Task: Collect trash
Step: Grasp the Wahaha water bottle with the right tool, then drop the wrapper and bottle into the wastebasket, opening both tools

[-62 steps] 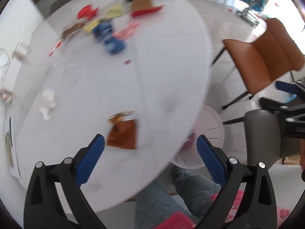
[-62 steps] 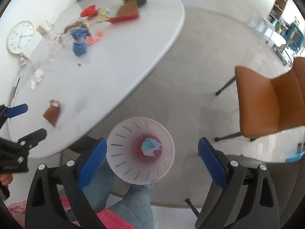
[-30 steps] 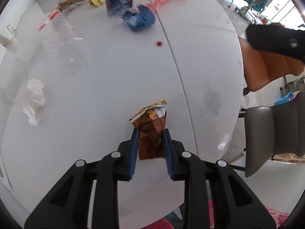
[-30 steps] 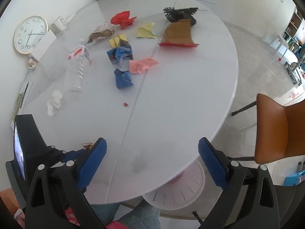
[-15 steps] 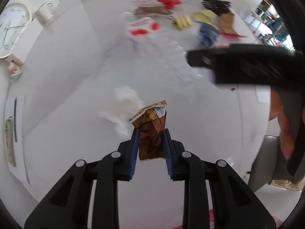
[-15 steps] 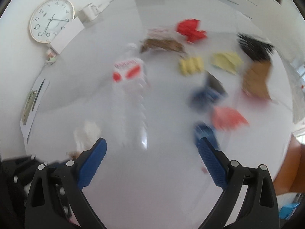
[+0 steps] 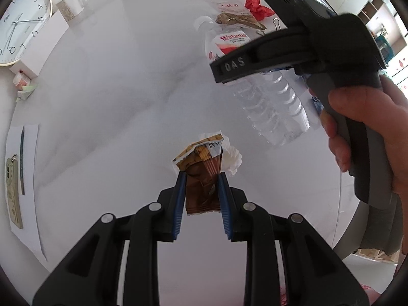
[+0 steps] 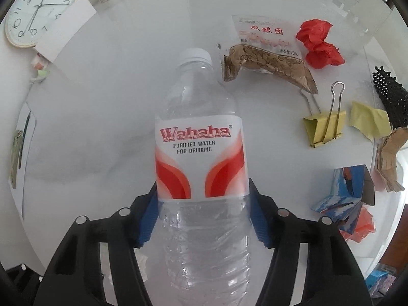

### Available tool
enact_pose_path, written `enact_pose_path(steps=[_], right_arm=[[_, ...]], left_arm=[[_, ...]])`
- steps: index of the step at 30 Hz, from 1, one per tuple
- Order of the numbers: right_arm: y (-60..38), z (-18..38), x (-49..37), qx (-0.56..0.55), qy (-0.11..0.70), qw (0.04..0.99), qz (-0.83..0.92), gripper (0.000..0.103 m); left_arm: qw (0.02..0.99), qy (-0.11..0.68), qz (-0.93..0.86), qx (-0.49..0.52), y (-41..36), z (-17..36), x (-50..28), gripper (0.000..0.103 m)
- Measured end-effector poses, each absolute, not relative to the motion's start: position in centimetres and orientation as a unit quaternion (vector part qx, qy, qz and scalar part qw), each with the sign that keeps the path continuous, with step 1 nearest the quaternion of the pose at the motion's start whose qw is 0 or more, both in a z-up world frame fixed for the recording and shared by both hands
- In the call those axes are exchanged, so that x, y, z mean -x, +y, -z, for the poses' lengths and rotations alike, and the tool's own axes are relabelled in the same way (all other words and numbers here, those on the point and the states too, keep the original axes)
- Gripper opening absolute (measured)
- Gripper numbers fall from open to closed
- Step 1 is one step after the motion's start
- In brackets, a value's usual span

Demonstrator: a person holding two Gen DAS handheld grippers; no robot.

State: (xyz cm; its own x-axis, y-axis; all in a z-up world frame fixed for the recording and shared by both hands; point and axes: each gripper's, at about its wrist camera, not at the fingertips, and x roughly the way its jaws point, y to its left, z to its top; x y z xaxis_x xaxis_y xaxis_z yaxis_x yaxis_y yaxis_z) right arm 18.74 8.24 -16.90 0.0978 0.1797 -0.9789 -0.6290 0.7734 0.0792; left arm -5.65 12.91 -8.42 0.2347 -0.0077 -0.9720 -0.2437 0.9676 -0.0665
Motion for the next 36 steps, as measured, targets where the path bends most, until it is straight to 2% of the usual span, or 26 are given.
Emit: enact_pose_path(steps=[8,13,22,29,31,32,34,36], right_arm=[[1.9,12.9,-17.4,0.14,0.591,0.737,-0.295,0.061],[-8.5,9.6,-14.2,0.111,0.585,0.757,-0.267,0.062],[-29.1,8.7,-7.4,0.067,0.611,0.774,-0.154,0.062],[-38.8,10.2,-5.1,0.037,0.628,0.768,-0.12,0.063],[-39.7,10.5,-4.5,0.034,0.63,0.766,-0.124,0.063],[-40.3,10.7,-4.3,0.033,0.629,0.766,-0.127,0.063],[-40.9,10.9,-4.0,0.034,0.629,0.765,-0.134,0.063],[-41.1,11.1,-4.0,0.034,0.628,0.764,-0.142,0.063]], left_arm=[[0.787,0.609,-0.057,0.084,10.5,7.1,6.7,0.025],[0.791,0.608,-0.007,0.061,5.4,5.9,7.3,0.025],[0.776,0.614,0.145,0.007,-10.9,4.9,7.5,0.025],[0.74,0.641,0.199,-0.032,-21.9,8.4,8.1,0.026],[0.731,0.653,0.197,-0.028,-23.2,9.5,8.0,0.031],[0.725,0.66,0.195,-0.023,-23.8,10.1,8.0,0.038],[0.724,0.664,0.187,-0.02,-24.4,10.6,8.0,0.044],[0.723,0.667,0.178,-0.018,-25.0,10.8,8.1,0.06]])
